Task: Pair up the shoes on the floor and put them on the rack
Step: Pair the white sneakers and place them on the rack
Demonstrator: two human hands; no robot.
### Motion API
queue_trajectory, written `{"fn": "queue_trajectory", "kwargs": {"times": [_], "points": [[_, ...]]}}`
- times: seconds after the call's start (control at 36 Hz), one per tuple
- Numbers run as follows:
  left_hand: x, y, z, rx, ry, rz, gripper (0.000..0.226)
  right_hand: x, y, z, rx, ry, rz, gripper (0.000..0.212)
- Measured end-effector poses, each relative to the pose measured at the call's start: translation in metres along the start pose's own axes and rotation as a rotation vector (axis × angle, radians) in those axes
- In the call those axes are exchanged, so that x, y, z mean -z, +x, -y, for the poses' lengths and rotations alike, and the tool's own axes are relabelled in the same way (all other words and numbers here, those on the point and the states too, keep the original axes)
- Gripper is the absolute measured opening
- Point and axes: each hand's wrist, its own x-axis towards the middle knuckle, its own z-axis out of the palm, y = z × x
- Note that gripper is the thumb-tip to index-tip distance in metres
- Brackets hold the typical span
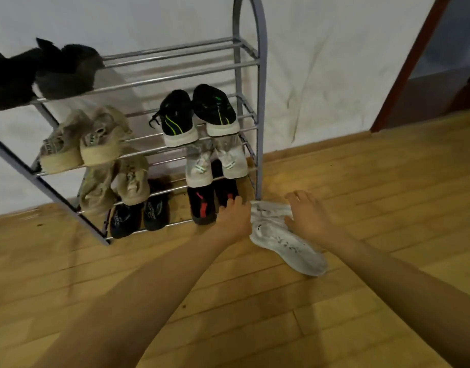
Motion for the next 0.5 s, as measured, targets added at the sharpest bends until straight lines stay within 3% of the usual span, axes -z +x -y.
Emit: {"fn": "queue_trajectory", "kwargs": {"times": [0.22,0.36,0.5], "points": [[-0.071,0.078,-0.008,-0.074,-0.034,0.140,0.050,-0.076,0.038,-0.054,-0.198,0.142,0.300,0.066],[-0.102,0.112,-0.012,-0.140,-0.010,0.191,0.053,-0.107,0.062,-0.076,-0.246,0.212,0.348,0.079],[-0.119,0.142,-0.019,-0.144,-0.031,0.220,0.053,-0.132,0.074,-0.076,-0.184,0.246,0.380,0.077]]}}
